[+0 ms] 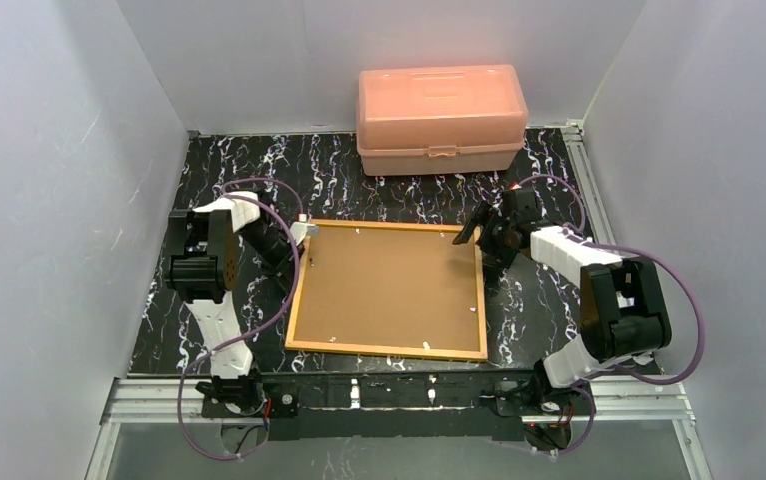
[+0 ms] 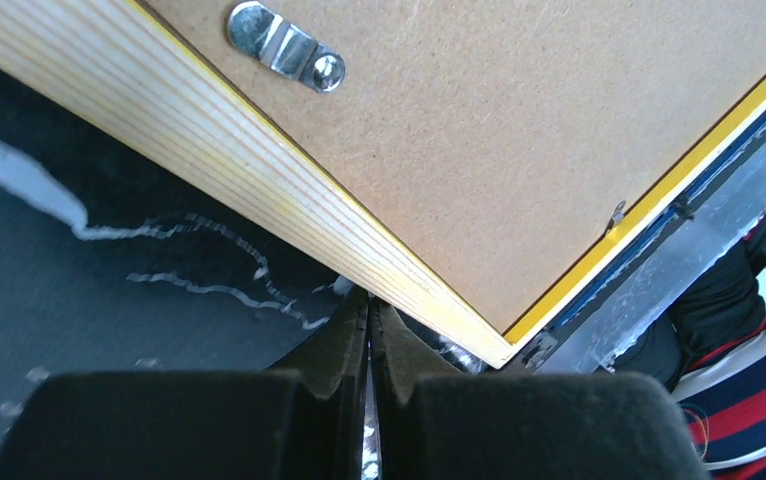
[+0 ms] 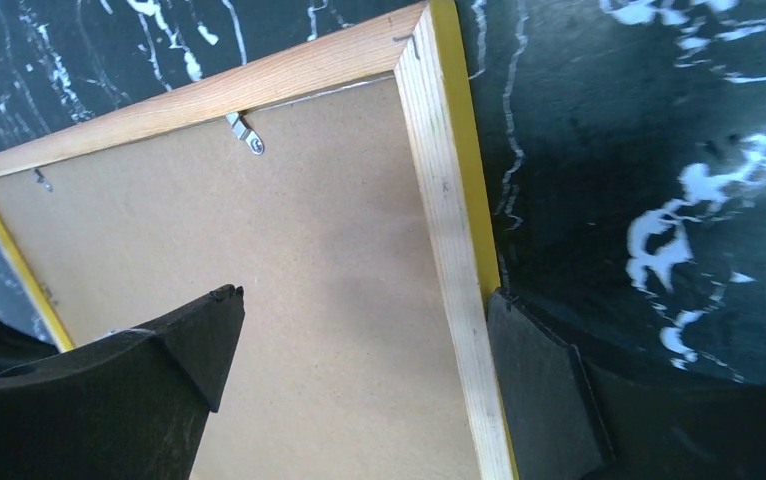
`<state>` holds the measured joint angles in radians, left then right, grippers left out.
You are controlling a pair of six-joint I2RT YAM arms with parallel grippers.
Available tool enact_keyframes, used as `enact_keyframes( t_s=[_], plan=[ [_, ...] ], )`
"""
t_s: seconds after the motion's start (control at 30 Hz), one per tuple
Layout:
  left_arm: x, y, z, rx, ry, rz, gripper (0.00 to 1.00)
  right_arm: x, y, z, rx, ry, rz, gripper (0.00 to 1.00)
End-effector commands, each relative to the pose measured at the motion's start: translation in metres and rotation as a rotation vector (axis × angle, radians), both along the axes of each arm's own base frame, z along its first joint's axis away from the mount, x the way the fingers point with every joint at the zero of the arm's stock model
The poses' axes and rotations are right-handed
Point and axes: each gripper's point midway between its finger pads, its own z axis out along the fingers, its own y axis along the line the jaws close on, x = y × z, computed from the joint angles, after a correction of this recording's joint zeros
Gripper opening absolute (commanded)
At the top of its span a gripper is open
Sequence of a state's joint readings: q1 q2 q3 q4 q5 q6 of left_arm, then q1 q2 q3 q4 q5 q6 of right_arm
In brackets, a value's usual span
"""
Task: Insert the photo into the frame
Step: Adjust the photo frame at the center of the board.
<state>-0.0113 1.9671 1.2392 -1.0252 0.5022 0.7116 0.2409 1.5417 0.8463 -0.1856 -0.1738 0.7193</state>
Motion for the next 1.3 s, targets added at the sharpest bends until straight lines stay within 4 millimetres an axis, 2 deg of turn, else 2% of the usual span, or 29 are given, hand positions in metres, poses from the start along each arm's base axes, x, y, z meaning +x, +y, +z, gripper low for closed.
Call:
enact_keyframes(
  t_s=[0.0, 0.13, 0.23, 0.33, 0.4, 0.47, 0.6, 0.7, 0.9, 1.07, 1.27],
  plan=[
    [0.015, -0.037, 0.027, -0.127, -0.039, 0.071, 0.00, 0.007, -0.006, 0.037, -0.044, -0.094, 0.005, 0.99],
    [0.036, -0.025, 0.045, -0.147, -0.071, 0.175, 0.00, 0.006, -0.018, 0.062, -0.084, -0.170, -0.027, 0.99],
    [0.054, -0.012, 0.058, -0.167, -0.073, 0.285, 0.01, 0.011, -0.014, 0.085, -0.061, -0.250, -0.034, 0.99],
    [0.068, -0.012, 0.063, -0.193, -0.063, 0.357, 0.05, 0.018, 0.024, 0.105, -0.027, -0.328, 0.072, 0.99],
    [0.076, -0.017, 0.061, -0.214, -0.039, 0.403, 0.09, 0.019, 0.064, 0.110, -0.004, -0.356, 0.190, 0.99],
    [0.084, -0.022, 0.058, -0.238, -0.003, 0.437, 0.11, 0.015, 0.116, 0.118, 0.052, -0.397, 0.338, 0.99],
    [0.094, -0.028, 0.049, -0.263, 0.046, 0.466, 0.11, 0.001, 0.194, 0.114, 0.133, -0.420, 0.591, 0.98],
    [0.098, -0.029, 0.042, -0.271, 0.070, 0.474, 0.11, -0.008, 0.234, 0.110, 0.162, -0.433, 0.708, 0.98],
    [0.104, -0.033, 0.032, -0.282, 0.095, 0.494, 0.16, -0.019, 0.283, 0.100, 0.242, -0.444, 0.802, 0.97],
    [0.108, -0.036, 0.025, -0.288, 0.110, 0.498, 0.18, -0.022, 0.306, 0.084, 0.302, -0.409, 0.809, 0.96],
    [0.107, -0.039, 0.017, -0.303, 0.133, 0.503, 0.13, -0.020, 0.327, 0.073, 0.372, -0.375, 0.796, 0.95]
  ],
)
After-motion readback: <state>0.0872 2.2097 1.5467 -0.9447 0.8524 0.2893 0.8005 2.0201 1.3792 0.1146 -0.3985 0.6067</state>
